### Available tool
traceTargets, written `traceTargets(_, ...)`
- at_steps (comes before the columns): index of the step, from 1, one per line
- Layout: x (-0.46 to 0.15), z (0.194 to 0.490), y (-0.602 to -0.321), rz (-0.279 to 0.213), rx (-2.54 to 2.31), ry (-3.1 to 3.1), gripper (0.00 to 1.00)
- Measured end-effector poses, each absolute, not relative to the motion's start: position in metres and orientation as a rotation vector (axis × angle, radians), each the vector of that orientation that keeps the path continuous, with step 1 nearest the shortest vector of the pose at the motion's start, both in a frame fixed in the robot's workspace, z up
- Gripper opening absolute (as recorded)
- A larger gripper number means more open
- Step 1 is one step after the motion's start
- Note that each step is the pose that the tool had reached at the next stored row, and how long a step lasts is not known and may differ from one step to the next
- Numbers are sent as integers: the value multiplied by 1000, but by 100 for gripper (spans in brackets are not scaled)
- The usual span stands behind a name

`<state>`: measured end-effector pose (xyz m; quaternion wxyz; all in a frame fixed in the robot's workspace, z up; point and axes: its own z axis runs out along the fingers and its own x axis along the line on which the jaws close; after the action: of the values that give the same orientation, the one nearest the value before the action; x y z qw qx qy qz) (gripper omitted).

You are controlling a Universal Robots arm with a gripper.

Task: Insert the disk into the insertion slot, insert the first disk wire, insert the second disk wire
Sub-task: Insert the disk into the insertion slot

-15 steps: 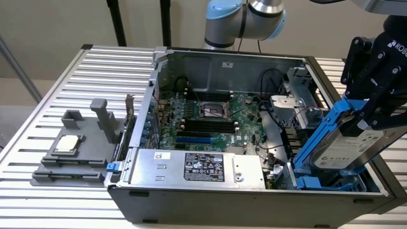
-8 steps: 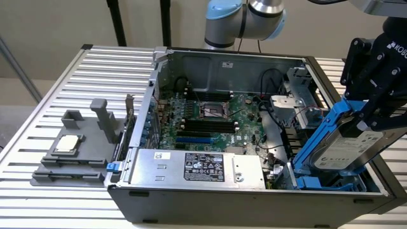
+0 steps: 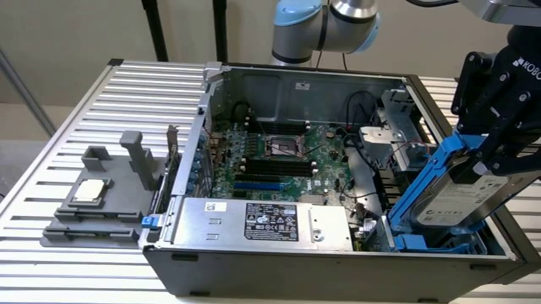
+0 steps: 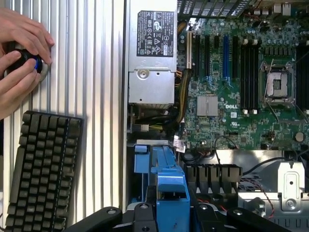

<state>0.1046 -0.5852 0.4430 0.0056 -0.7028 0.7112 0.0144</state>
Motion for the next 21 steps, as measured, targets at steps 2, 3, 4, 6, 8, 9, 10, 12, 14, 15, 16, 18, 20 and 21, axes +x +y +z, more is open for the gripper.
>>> traceTargets(2, 104, 442, -585, 46, -2201, 2225, 32)
traceTargets(3, 104, 442, -585, 46, -2202, 2224, 32)
traceTargets(4, 104, 442, -585, 46, -2202, 2223, 32)
traceTargets(6, 104, 441, -585, 47, -2204, 2221, 32)
traceTargets(8, 104, 441, -585, 49, -2205, 2219, 32)
traceTargets(9, 104, 441, -585, 50, -2205, 2217, 32)
traceTargets(10, 104, 441, -585, 51, -2206, 2215, 32)
traceTargets(12, 104, 441, -585, 52, -2209, 2212, 32)
traceTargets(14, 104, 440, -585, 53, -2211, 2208, 32)
traceTargets(15, 104, 440, -585, 54, -2212, 2207, 32)
traceTargets(16, 104, 440, -586, 54, -2214, 2205, 32)
traceTargets(18, 104, 440, -586, 54, -2215, 2203, 32)
traceTargets(20, 104, 440, -586, 54, -2216, 2202, 32)
traceTargets(21, 104, 439, -586, 55, -2217, 2201, 32)
